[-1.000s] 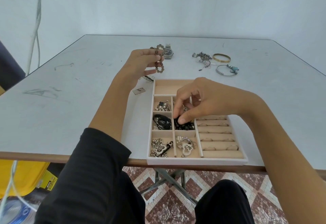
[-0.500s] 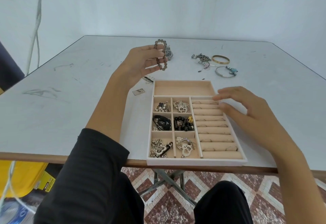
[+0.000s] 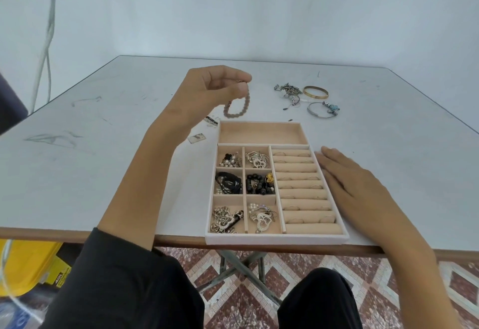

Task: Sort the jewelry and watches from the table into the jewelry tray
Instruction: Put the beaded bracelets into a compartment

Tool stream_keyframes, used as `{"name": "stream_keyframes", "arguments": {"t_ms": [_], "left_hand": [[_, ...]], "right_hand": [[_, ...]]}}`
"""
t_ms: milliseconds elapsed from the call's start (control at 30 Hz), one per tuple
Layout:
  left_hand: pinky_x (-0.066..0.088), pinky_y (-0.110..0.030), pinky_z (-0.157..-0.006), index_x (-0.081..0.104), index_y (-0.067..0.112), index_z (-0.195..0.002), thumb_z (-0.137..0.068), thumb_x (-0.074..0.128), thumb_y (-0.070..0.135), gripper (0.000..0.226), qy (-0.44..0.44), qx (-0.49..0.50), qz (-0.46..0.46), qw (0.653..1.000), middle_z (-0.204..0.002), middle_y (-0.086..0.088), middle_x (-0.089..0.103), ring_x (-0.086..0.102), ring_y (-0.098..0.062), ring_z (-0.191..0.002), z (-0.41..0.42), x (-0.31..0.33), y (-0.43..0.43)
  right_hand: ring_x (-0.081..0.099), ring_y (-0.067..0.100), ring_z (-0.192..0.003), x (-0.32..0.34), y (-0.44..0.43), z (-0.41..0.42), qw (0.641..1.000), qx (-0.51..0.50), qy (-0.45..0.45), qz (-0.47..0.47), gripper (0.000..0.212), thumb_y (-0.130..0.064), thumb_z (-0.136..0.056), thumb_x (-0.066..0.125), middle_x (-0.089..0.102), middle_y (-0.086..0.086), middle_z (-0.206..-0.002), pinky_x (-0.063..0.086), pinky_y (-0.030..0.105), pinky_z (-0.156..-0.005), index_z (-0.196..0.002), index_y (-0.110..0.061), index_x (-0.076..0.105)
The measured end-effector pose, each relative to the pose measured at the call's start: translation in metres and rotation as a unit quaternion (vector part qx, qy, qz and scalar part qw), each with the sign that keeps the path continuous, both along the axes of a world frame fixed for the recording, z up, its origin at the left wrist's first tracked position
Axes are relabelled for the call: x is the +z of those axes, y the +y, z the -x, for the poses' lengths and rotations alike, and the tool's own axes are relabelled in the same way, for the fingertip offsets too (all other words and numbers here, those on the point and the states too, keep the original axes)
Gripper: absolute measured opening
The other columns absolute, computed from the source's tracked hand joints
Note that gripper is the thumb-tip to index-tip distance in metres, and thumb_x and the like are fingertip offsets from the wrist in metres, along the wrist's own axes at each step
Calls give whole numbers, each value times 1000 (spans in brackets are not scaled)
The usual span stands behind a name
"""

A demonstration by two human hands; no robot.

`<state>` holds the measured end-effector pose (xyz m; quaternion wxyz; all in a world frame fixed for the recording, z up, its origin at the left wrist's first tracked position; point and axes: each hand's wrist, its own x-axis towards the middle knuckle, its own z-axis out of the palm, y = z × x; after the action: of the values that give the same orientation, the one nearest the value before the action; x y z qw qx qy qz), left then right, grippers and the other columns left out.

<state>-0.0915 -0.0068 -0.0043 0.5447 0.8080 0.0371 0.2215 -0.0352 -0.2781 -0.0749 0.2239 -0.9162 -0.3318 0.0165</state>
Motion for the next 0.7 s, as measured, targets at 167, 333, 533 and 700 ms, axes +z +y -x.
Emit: {"name": "stream_keyframes", "arguments": {"t_ms": [167, 333, 533, 700], "left_hand": [[49, -33, -96, 70, 20, -105, -84, 71, 23, 21, -32, -24, -31, 999, -95, -4, 73, 67, -22, -98, 38, 18, -22], [54, -22, -78, 72, 20, -99, -76, 74, 21, 23, 2, -109, -69, 992, -87, -2, 71, 67, -12, -82, 66, 23, -38], [55, -22, -77, 73, 21, -97, -76, 75, 23, 21, 47, -151, -97, 983, -88, -1, 71, 67, -14, -87, 80, 9, -48], [55, -31, -81, 74, 24, -97, -77, 77, 25, 20, 72, -168, -114, 977, -90, 5, 72, 66, -9, -86, 84, 2, -54]], "right_hand": [[15, -2, -143, -1, 0, 0, 1000, 1, -3, -8, 45, -34, -102, 29, 21, -17, -156, 10, 19, -115, -147, -32, 34], [17, -1, -143, -1, -1, 0, 1000, 1, -4, -17, 44, -34, -102, 30, 23, -17, -155, 11, 21, -115, -146, -32, 36], [16, 1, -144, 0, -1, 1, 1000, 2, -2, -15, 45, -34, -102, 30, 23, -15, -156, 11, 21, -115, -146, -31, 36], [16, 1, -144, 0, -1, 1, 1000, 3, -5, -13, 44, -33, -102, 30, 23, -14, -156, 8, 16, -112, -146, -30, 36]]}}
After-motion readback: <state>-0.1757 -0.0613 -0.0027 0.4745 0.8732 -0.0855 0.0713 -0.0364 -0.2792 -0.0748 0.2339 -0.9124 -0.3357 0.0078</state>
